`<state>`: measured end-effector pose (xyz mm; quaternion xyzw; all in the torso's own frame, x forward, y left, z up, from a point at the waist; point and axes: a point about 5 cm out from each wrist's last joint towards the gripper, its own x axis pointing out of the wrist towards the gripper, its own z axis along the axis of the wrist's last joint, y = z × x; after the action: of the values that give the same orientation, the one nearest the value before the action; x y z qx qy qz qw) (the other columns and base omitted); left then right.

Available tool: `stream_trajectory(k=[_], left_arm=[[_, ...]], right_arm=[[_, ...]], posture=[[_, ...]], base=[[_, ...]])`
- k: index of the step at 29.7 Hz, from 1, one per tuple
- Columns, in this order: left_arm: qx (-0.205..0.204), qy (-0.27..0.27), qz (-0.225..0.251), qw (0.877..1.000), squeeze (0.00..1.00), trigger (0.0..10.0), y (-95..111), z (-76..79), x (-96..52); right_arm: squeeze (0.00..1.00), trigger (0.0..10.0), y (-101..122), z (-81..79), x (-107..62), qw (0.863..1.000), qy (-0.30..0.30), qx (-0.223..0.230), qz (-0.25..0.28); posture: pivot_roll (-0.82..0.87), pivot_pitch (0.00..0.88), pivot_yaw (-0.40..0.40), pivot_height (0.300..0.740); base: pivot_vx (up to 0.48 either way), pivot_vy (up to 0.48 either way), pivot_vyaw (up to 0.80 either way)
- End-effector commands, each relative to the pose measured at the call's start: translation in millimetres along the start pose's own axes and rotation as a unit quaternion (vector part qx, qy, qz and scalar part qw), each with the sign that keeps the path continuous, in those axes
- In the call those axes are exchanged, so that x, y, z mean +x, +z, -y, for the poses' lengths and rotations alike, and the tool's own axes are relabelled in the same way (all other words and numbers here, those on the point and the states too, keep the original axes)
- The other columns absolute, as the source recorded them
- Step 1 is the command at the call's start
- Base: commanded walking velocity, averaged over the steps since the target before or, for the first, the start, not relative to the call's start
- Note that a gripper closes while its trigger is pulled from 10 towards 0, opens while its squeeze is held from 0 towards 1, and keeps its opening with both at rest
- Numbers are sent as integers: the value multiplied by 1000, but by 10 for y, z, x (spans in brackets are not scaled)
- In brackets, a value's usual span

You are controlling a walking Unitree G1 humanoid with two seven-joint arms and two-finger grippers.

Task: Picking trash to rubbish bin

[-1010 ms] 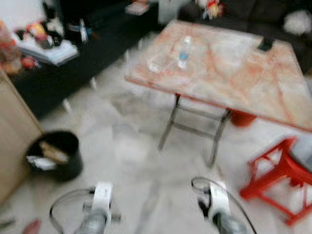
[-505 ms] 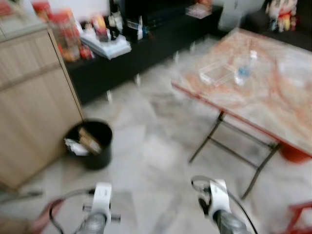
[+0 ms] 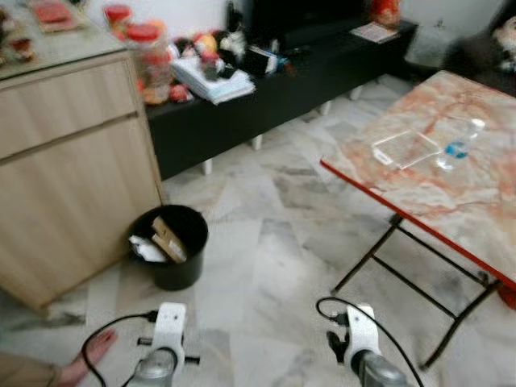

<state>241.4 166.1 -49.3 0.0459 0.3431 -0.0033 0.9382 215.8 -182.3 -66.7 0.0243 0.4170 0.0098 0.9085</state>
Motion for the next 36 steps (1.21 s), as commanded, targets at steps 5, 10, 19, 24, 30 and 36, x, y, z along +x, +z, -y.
stream_trajectory(k=[5,10,19,24,30,36], left_arm=[[6,-12,-12,1000,0,10000,-77,77,-19],[7,-15,-10,1000,0,10000,-66,91,-16],[10,-17,-9,1000,0,10000,-61,101,-15],[10,-16,-8,1000,0,10000,-59,98,-15],[9,-16,-7,1000,0,10000,-59,106,-16],[9,-16,-6,1000,0,10000,-59,117,-16]], right_arm=[[0,10000,-24,77,-16,1000,-12,4,-3],[0,10000,-17,93,-17,1000,-13,2,-3],[0,10000,17,96,-12,1000,-16,1,4],[0,10000,28,91,-11,1000,-15,9,9],[0,10000,46,99,-11,1000,-16,-12,12],[0,10000,42,106,-12,1000,-20,-4,13]], posture=[[36,95,-82,740],[36,90,-82,740],[36,68,-79,740],[36,60,-78,740],[37,53,-81,740],[39,45,-83,740]], base=[[306,0,480],[268,0,0],[314,0,542],[357,0,0],[374,0,0],[332,0,533]])
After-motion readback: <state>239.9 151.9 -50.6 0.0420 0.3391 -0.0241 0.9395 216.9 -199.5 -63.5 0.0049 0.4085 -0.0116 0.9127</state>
